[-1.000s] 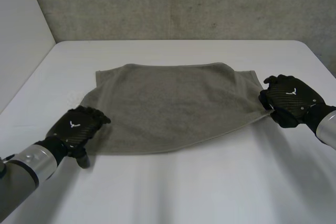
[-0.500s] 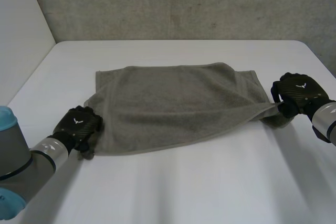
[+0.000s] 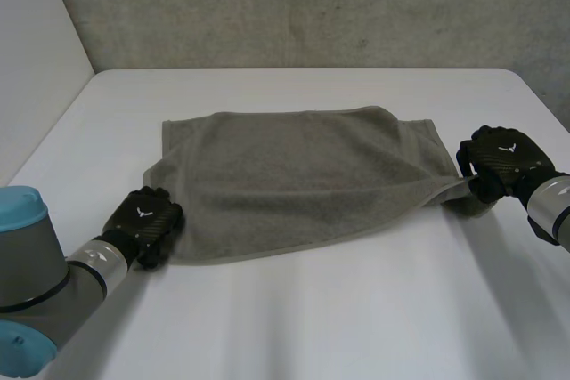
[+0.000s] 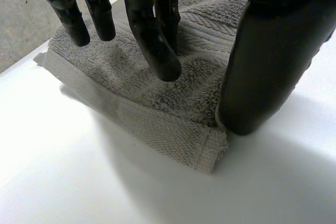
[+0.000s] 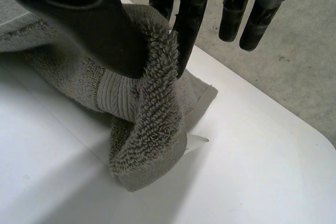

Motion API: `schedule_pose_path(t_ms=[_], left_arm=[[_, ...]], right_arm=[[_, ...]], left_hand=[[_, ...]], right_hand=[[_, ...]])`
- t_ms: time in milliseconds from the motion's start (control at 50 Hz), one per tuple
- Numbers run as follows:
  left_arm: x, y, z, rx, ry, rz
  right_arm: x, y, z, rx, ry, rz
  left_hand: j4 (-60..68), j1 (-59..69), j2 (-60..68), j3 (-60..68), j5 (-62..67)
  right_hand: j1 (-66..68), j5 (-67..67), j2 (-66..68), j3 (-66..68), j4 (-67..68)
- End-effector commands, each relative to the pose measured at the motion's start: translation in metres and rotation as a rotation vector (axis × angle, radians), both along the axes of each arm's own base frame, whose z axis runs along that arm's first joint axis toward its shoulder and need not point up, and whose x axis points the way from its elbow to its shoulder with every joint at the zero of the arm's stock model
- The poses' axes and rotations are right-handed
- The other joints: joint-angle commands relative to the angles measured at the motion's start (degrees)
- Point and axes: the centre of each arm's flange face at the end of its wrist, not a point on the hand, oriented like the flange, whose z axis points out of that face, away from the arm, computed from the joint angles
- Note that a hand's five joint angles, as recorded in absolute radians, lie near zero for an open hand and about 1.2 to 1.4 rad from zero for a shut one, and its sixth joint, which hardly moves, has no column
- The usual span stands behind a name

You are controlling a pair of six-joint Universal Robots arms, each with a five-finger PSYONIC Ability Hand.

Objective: Fold the towel.

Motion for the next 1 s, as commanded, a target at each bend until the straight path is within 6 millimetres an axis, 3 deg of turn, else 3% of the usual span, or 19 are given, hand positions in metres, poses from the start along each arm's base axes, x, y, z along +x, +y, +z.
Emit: schedule_pose_path(t_ms=[20,260,560,760,800,920,1000], left_arm=[[0.000,0.000,0.007,-0.017,0.007,-0.004],[0.001,0.006,0.023,-0.021,0.035,0.003],[0.003,0.006,0.025,-0.004,0.054,0.013],[0.019,0.004,0.076,-0.089,0.109,0.035],[0.028,0.003,0.097,-0.113,0.159,0.059],[0.050,-0.004,0.133,-0.173,0.239,0.122],[0.057,-0.004,0.148,-0.192,0.260,0.129]], right_arm=[[0.000,0.001,0.000,0.000,0.001,0.001],[0.000,0.001,0.001,-0.001,0.001,0.002],[0.000,0.006,0.008,-0.012,0.003,0.005],[-0.018,0.024,0.050,-0.052,0.120,-0.007],[-0.019,0.032,0.059,-0.053,0.150,0.016],[-0.022,0.047,0.071,-0.021,0.167,0.051],[-0.030,0.057,0.091,-0.039,0.193,0.059]], left_hand=[[-3.2,22.1,3.9,-2.6,16.7],[-3.2,22.1,3.9,-2.6,16.7],[-3.2,22.1,3.9,-2.6,16.7],[-3.2,22.1,3.9,-2.6,16.7],[-3.2,22.1,3.9,-2.6,16.7],[-3.2,22.1,3.9,-2.6,16.7],[-3.2,22.1,3.9,-2.6,16.7]], right_hand=[[3.9,3.7,4.3,-1.9,-3.0],[3.9,3.7,4.3,-1.9,-3.0],[3.9,3.7,4.3,-1.9,-3.0],[3.9,3.7,4.3,-1.9,-3.0],[3.9,3.7,4.3,-1.9,-3.0],[3.9,3.7,4.3,-1.9,-3.0],[3.9,3.7,4.3,-1.9,-3.0]])
